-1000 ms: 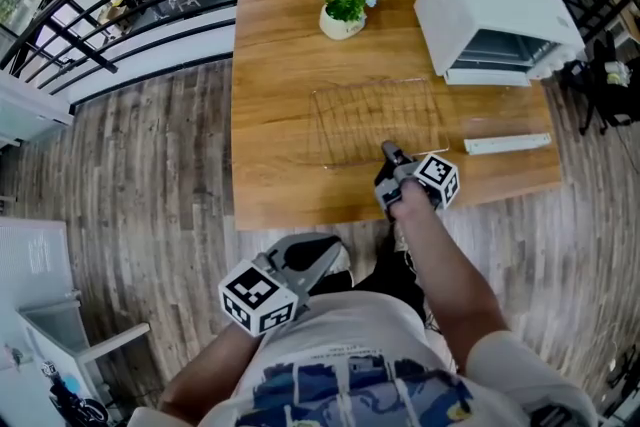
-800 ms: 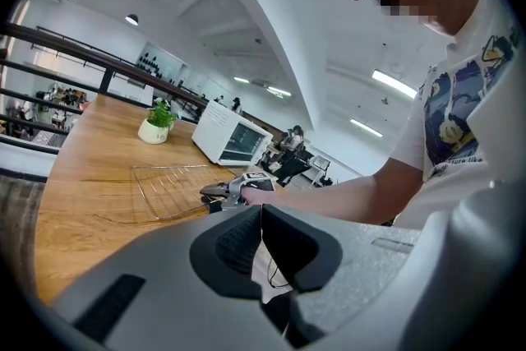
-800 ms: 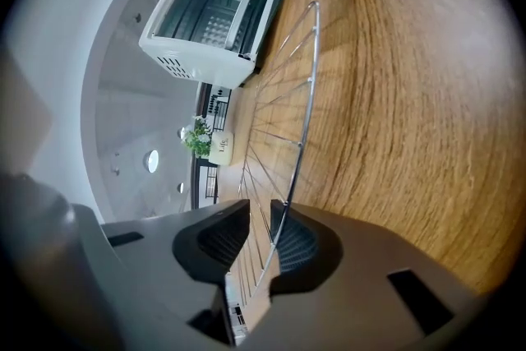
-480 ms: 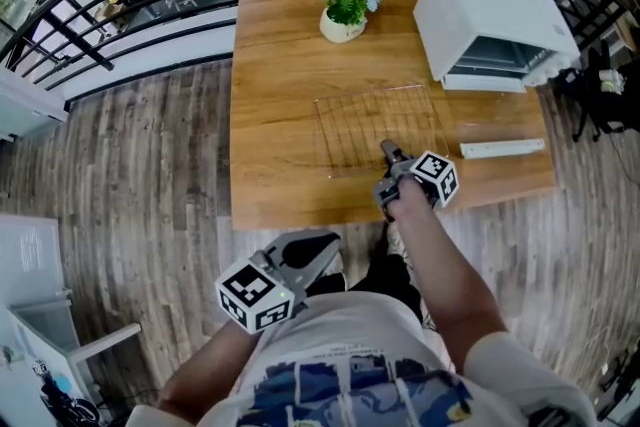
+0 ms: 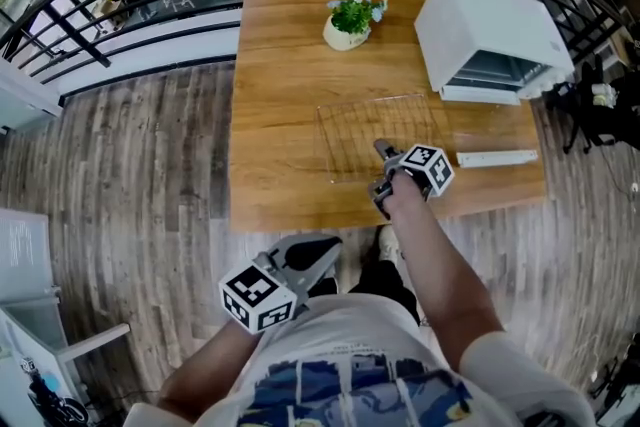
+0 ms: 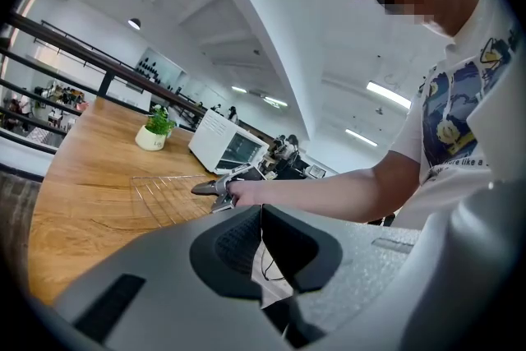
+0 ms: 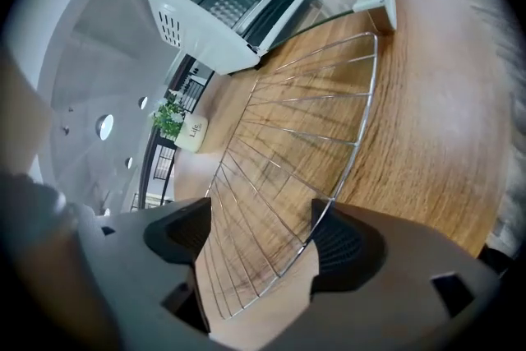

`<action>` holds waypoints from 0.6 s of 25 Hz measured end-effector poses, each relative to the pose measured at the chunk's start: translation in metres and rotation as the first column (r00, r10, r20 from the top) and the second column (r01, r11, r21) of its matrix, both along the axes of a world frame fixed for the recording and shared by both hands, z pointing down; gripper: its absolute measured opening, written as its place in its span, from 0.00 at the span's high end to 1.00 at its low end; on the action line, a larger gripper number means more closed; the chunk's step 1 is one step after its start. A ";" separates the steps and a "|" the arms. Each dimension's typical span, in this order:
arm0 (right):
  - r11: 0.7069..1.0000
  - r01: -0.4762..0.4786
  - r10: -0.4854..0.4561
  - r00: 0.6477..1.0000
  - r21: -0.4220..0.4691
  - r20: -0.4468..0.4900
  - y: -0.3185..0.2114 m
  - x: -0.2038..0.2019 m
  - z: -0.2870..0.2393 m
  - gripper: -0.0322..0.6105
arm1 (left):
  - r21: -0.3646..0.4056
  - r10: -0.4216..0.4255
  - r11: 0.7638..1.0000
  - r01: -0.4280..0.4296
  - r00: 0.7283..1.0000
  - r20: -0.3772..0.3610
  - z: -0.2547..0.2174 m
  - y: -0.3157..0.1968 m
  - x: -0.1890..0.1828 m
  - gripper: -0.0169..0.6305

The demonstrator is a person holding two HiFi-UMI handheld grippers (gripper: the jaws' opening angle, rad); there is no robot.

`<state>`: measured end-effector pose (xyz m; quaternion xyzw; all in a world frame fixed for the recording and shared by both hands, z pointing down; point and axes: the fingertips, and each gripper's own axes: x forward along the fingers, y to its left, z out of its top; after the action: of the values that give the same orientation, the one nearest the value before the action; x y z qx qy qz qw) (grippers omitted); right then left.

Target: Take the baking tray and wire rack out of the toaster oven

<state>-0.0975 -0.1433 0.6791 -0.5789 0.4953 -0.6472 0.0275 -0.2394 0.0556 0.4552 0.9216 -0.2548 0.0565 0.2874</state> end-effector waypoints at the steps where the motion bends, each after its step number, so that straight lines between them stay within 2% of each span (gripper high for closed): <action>1: 1.000 0.010 -0.010 1.000 -0.012 -0.017 0.000 -0.001 0.000 0.36 | 0.004 0.001 1.000 -0.001 1.000 -0.001 0.000 -0.001 -0.001 0.97; 5: 0.995 0.075 -0.079 0.996 -0.073 -0.051 0.008 -0.007 0.001 0.30 | 0.012 0.005 1.000 -0.005 1.000 -0.009 -0.002 -0.002 -0.002 0.97; 10: 0.973 0.185 -0.198 0.977 -0.140 -0.081 0.024 -0.014 0.005 0.28 | 0.026 0.013 1.000 -0.012 1.000 -0.026 -0.005 -0.006 -0.002 0.97; 15: 0.967 0.209 -0.220 0.973 -0.143 -0.067 0.034 -0.011 0.003 0.27 | 0.047 0.030 0.999 -0.029 0.999 -0.037 -0.012 -0.009 0.006 0.97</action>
<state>-0.1081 -0.1095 0.6817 -0.5487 0.5108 -0.6538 -0.1023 -0.2336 0.0467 0.4437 0.9325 -0.2370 0.0376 0.2700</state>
